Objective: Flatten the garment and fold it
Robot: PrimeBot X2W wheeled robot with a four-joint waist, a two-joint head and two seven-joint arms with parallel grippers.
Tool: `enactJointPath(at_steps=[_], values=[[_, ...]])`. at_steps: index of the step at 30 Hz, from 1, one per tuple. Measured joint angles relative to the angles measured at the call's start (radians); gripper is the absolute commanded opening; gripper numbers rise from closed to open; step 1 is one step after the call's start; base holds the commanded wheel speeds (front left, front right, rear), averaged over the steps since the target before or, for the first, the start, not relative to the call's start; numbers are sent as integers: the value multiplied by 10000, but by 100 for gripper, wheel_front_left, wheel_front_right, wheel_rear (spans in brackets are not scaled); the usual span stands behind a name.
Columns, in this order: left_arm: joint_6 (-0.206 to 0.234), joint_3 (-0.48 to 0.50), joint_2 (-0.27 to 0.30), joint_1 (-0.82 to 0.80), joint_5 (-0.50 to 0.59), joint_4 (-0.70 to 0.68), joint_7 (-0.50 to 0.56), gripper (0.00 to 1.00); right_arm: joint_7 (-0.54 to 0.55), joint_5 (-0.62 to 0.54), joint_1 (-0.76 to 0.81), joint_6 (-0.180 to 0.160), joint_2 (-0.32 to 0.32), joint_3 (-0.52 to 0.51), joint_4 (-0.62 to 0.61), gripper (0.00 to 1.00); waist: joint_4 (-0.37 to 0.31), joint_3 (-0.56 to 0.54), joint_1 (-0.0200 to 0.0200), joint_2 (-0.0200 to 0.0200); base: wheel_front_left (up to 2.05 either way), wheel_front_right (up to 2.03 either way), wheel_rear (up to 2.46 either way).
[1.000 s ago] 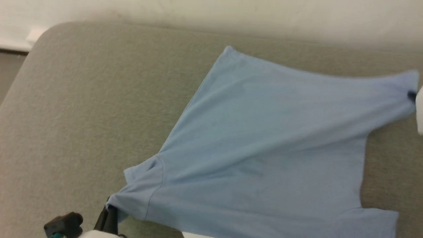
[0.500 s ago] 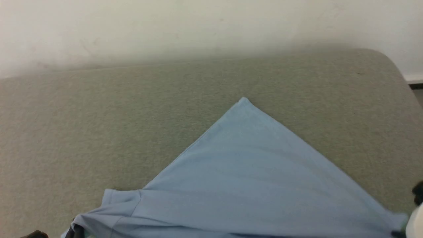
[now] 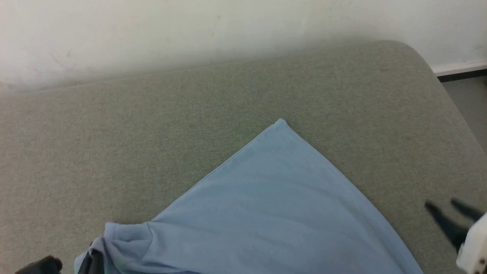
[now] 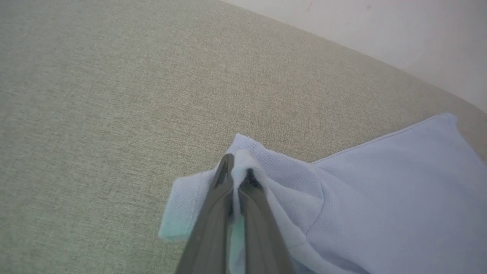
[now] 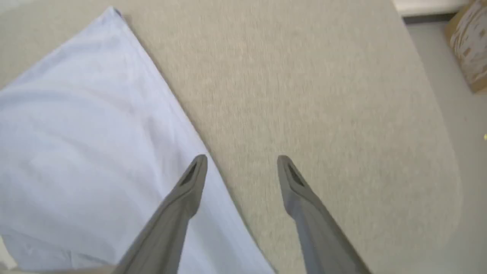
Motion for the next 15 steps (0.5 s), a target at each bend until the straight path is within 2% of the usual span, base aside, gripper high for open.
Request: enactJointPath(at_steps=[4,8,11,15], values=[[-2,-268,-52,-457,163,-107,54,0,-1645,-535,-1530,0,173,201,497,100,238,170,-1,0,0,0,0],[-13,-587,-240,-1086,387,-217,125,0,-2669,-807,-3379,0,453,1028,1661,100,544,443,0,0,0,0,0],[-33,-840,-391,-1552,577,-270,128,0,-2742,-688,-4861,2,600,1701,2849,100,781,722,1,0,0,0,0],[-198,-1197,-583,-2186,821,-282,130,0,-1829,-219,-6662,0,587,2809,4711,100,1158,1085,1,0,0,0,0]])
